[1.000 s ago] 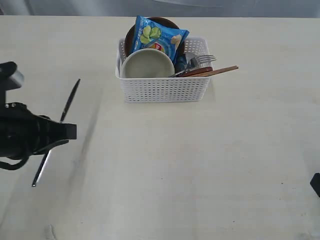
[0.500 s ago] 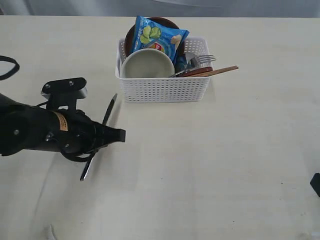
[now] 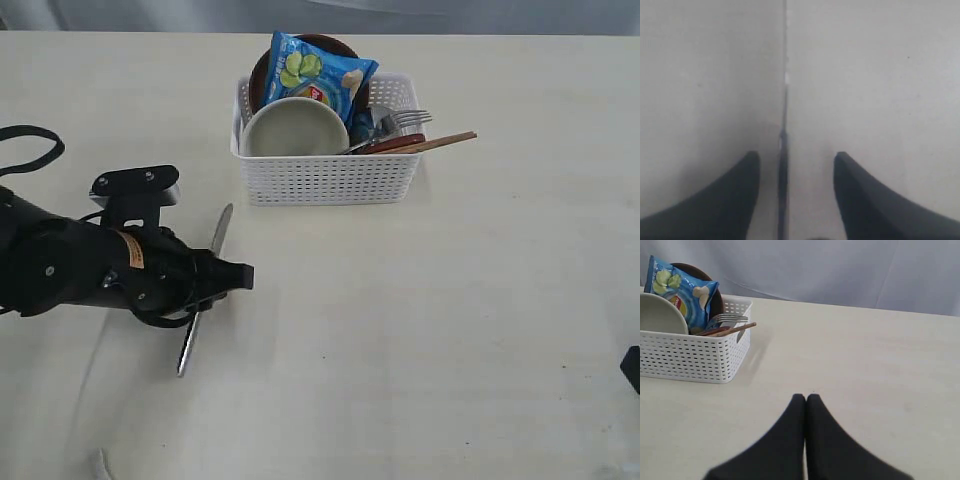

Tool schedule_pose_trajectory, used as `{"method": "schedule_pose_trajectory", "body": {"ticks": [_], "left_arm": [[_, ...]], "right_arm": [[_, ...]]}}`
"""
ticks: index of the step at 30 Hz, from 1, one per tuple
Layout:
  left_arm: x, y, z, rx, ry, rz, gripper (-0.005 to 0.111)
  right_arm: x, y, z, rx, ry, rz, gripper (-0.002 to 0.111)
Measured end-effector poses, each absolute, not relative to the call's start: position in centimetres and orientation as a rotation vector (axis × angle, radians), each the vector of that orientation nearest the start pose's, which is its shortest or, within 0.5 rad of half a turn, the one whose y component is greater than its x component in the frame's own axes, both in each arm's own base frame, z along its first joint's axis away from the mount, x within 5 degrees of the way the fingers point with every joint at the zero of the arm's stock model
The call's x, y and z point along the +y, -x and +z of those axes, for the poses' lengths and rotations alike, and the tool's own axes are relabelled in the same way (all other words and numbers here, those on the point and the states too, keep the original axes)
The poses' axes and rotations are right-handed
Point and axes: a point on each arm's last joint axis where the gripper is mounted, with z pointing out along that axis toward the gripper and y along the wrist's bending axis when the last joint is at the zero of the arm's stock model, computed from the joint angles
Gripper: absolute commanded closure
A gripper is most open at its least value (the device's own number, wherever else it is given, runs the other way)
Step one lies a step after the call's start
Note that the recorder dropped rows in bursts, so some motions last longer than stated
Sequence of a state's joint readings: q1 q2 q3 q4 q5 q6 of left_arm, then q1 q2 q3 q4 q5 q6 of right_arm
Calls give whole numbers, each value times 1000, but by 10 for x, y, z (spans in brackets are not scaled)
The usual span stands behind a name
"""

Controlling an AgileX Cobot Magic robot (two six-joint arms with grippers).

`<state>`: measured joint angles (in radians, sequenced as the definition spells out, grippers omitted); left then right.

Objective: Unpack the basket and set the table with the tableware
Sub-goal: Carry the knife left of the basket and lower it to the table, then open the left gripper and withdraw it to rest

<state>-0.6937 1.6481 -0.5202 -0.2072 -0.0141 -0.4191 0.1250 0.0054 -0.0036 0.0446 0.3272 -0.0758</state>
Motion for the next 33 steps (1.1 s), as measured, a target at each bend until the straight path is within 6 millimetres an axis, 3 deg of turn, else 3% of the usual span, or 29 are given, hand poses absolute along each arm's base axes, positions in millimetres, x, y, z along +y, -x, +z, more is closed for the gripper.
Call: {"method": "schedule_pose_trajectory", "body": {"ticks": [6,10,13,20,25,33], "left_arm": [[-160,-195,120,2671,-92,-452,47],[-151,-198,132,2650,-110,-444,48],[-141,-200,150,2624,-127,-441,56],[-111,-192,201,2493,-170,-445,106],[-96,-173,238,2355,-239,-458,107],[-69,-125,296,2011,-322,-458,107]], "right_arm": [[8,-54,185,1806,154,78,109],[8,-54,185,1806,154,78,109],[8,-54,185,1806,154,78,109],[8,-54,185,1806,154,78,109],[8,-54,185,1806,154,78,109],[8,-54,185,1806,154,78,109]]}}
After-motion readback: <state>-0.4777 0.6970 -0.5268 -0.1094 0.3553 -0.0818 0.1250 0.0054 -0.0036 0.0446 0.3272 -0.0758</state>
